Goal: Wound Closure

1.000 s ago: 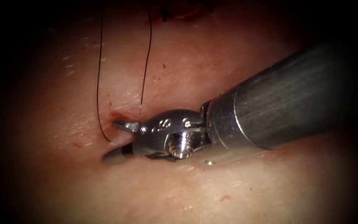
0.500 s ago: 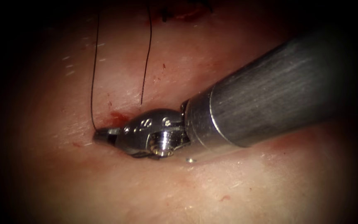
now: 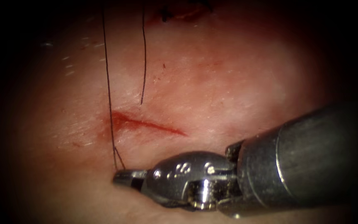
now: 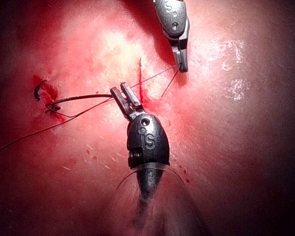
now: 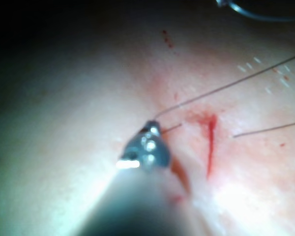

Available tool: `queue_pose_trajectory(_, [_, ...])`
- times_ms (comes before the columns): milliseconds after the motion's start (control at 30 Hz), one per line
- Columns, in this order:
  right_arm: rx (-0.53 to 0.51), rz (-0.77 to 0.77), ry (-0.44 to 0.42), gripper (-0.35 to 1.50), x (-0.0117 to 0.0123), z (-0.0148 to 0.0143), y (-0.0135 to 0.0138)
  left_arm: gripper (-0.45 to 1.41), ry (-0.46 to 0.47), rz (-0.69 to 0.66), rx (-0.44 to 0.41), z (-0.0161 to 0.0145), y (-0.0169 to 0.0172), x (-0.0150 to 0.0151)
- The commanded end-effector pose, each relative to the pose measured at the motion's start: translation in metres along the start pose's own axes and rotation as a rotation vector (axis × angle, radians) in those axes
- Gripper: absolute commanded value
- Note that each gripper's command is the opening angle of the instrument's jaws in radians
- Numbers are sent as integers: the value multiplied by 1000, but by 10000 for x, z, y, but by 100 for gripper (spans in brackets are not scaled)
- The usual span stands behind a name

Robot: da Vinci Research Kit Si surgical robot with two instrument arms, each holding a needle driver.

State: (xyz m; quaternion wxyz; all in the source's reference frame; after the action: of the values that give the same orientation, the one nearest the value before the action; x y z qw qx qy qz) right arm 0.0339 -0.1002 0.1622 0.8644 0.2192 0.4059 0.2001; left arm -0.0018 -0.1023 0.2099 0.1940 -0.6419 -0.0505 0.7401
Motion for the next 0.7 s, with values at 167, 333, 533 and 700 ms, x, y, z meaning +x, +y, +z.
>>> queue_pose_trajectory(167, [28, 10, 44, -35, 37, -7, -70, -45, 8, -10, -4, 4, 41, -15])
queue_pose_trajectory(333, [28, 7, 76, -35, 68, -10, -89, -45, 10, -24, -3, 1, 52, -28])
queue_pose_trajectory(533, [-68, -41, 118, 145, 69, -9, -80, -45, 15, -21, -3, 2, 48, -38])
queue_pose_trajectory(700, [-80, -50, 146, 148, 48, -37, -88, -45, -4, -22, 20, -5, 30, -43])
